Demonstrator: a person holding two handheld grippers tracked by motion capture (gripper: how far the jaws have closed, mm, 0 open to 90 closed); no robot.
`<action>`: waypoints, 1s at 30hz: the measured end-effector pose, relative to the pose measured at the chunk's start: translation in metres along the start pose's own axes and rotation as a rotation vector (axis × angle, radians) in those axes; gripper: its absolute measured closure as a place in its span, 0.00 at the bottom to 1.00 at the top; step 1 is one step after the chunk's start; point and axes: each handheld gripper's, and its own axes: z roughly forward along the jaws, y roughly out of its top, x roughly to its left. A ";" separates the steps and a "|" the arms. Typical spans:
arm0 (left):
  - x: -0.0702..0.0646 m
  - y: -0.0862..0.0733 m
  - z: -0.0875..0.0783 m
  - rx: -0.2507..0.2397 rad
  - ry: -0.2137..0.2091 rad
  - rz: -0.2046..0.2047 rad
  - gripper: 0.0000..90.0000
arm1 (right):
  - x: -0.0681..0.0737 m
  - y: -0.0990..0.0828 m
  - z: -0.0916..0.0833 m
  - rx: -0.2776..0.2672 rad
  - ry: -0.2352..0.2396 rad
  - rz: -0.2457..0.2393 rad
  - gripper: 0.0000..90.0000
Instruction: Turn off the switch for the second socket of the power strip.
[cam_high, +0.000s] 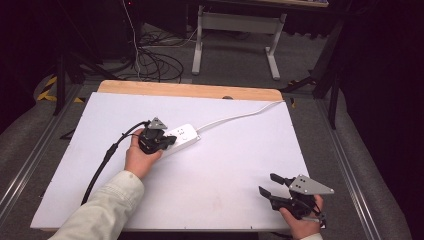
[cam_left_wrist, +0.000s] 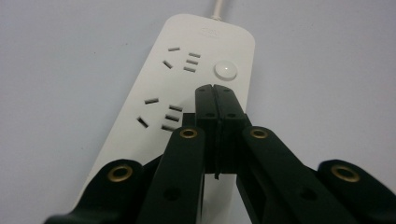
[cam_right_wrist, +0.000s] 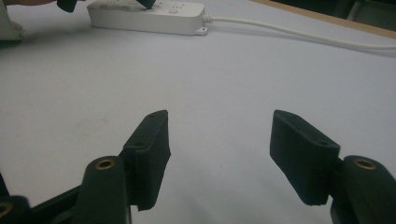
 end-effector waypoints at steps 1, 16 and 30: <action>0.000 0.000 0.000 -0.001 0.000 -0.002 1.00 | 0.000 0.000 0.000 0.000 0.000 0.000 0.43; -0.003 -0.001 0.001 0.009 0.029 0.042 1.00 | 0.000 0.000 0.000 0.002 0.002 -0.001 0.43; -0.004 -0.001 0.002 0.008 0.031 0.050 1.00 | 0.000 0.000 0.000 0.002 0.003 -0.001 0.42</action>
